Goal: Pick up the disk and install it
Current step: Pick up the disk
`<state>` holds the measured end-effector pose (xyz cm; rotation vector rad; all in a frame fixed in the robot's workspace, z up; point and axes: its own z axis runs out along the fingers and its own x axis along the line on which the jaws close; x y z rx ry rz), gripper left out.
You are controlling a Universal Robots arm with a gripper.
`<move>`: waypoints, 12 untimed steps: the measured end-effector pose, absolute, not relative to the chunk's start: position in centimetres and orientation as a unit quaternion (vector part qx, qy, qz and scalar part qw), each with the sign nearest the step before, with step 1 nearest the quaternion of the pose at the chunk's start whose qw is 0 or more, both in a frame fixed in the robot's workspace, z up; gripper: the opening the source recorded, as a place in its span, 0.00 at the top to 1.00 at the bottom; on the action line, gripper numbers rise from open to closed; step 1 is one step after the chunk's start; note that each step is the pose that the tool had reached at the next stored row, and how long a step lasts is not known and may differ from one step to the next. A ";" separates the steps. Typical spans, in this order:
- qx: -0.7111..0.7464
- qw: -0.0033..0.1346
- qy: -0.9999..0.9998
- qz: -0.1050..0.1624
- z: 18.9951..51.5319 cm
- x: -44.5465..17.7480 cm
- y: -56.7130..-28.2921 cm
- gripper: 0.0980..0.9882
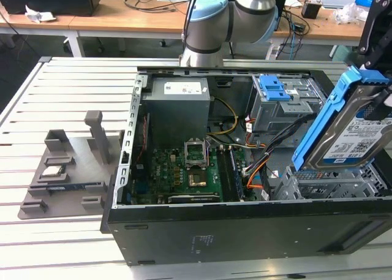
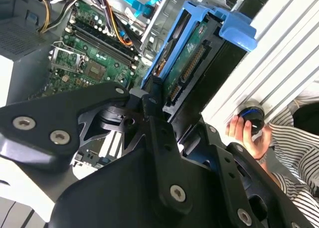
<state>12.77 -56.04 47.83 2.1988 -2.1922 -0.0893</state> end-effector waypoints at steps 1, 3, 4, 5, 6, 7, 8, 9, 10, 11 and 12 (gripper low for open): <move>0.708 0.018 -0.706 -0.029 47.7 12.9 -55.7 0.70; 0.708 0.018 -0.706 -0.029 47.5 13.3 -55.2 0.70; 0.708 0.018 -0.706 -0.029 47.4 13.4 -55.1 0.70; 0.708 0.018 -0.706 -0.029 47.3 13.6 -55.1 0.70; 0.708 0.018 -0.706 -0.029 47.1 13.8 -55.0 0.70; 0.707 0.018 -0.706 -0.029 47.0 14.0 -55.0 0.70; 0.705 0.018 -0.708 -0.029 46.7 14.2 -54.9 0.70; 0.702 0.018 -0.711 -0.029 46.6 14.3 -54.8 0.70; 0.700 0.018 -0.714 -0.029 46.5 14.3 -54.8 0.70; 0.698 0.018 -0.716 -0.029 46.4 14.4 -54.8 0.70; 0.697 0.018 -0.717 -0.029 46.2 14.5 -54.7 0.70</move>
